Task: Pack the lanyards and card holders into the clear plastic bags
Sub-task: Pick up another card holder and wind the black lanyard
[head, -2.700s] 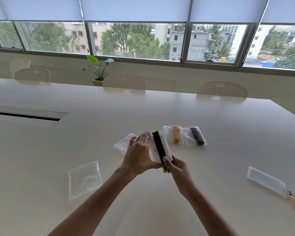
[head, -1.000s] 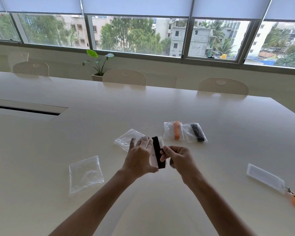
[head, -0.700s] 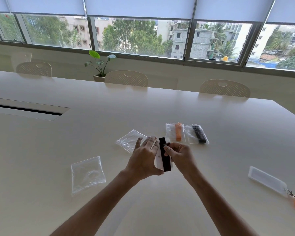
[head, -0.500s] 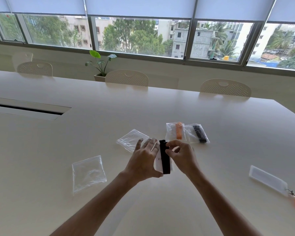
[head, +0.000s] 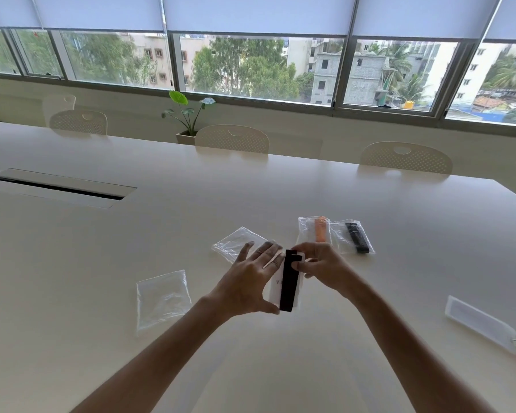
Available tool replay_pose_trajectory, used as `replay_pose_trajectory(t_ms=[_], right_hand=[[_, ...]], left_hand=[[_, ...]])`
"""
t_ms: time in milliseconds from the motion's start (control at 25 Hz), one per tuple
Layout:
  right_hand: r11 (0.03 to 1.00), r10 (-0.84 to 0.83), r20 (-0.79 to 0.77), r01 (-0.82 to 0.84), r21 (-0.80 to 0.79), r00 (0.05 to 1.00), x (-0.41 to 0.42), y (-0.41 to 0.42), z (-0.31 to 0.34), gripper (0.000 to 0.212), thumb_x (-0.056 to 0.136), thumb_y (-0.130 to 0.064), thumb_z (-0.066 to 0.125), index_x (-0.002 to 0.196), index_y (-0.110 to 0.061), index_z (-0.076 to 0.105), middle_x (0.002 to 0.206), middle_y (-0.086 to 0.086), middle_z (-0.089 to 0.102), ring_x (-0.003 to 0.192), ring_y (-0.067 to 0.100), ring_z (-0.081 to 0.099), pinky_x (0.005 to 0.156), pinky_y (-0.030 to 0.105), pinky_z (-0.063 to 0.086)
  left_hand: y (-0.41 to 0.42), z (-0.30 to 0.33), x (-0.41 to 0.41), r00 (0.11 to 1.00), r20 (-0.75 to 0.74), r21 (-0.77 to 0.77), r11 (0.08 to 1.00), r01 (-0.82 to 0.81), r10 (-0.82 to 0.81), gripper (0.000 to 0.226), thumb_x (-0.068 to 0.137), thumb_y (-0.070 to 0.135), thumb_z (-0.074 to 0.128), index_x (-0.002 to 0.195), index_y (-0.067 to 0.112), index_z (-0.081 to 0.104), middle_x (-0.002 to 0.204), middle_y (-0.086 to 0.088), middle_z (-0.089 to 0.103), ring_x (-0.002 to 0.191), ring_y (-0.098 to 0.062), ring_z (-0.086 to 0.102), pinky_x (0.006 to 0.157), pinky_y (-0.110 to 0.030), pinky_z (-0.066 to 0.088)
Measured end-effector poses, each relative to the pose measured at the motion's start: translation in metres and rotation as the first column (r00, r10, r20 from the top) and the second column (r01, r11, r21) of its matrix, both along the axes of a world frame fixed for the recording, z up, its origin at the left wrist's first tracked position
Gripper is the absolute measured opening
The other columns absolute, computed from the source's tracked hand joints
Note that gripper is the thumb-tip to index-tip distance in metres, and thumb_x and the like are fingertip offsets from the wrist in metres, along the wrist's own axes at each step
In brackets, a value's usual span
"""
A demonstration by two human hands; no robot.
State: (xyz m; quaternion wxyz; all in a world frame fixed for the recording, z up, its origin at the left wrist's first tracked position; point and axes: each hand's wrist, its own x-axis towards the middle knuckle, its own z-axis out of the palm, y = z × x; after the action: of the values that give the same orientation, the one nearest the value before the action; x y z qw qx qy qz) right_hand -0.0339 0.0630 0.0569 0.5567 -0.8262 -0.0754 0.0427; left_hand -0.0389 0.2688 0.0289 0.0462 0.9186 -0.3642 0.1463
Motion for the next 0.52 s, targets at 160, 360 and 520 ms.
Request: replay_pose_trajectory(t_ms=[160, 360, 520], right_hand=[[0.997, -0.050, -0.042, 0.053, 0.056, 0.998, 0.000, 0.004, -0.002, 0.018, 0.078, 0.002, 0.072, 0.096, 0.003, 0.068, 0.082, 0.014, 0.062, 0.072, 0.021, 0.055, 0.058, 0.024, 0.047], [0.952, -0.188, -0.246, 0.238, 0.193, 0.951, 0.004, 0.004, -0.021, 0.012, 0.082, -0.004, 0.068, 0.094, -0.004, 0.066, 0.087, 0.015, 0.065, 0.068, 0.022, 0.062, 0.063, 0.029, 0.055], [0.919, -0.247, -0.371, 0.339, 0.204, 0.895, 0.006, 0.007, -0.040, 0.012, 0.085, -0.004, 0.061, 0.096, -0.002, 0.065, 0.076, 0.012, 0.059, 0.056, 0.019, 0.059, 0.059, 0.028, 0.059]], left_hand=[[0.023, 0.005, -0.003, 0.991, -0.135, -0.085, 0.996, -0.025, 0.014, 0.101, 0.074, 0.065, 0.062, 0.150, 0.016, 0.018, 0.158, 0.003, 0.014, 0.146, -0.013, 0.003, 0.118, -0.035, 0.003], [0.095, 0.004, -0.007, 0.949, -0.287, -0.050, 0.987, -0.153, 0.132, 0.068, 0.077, 0.000, 0.049, 0.141, 0.022, 0.042, 0.149, 0.002, 0.039, 0.137, -0.010, 0.035, 0.112, -0.028, 0.027], [0.151, -0.002, -0.012, 0.924, -0.271, 0.336, 0.926, -0.172, 0.270, 0.080, 0.078, -0.002, 0.040, 0.145, 0.039, 0.025, 0.155, 0.016, 0.020, 0.142, -0.006, 0.019, 0.110, -0.030, 0.025]])
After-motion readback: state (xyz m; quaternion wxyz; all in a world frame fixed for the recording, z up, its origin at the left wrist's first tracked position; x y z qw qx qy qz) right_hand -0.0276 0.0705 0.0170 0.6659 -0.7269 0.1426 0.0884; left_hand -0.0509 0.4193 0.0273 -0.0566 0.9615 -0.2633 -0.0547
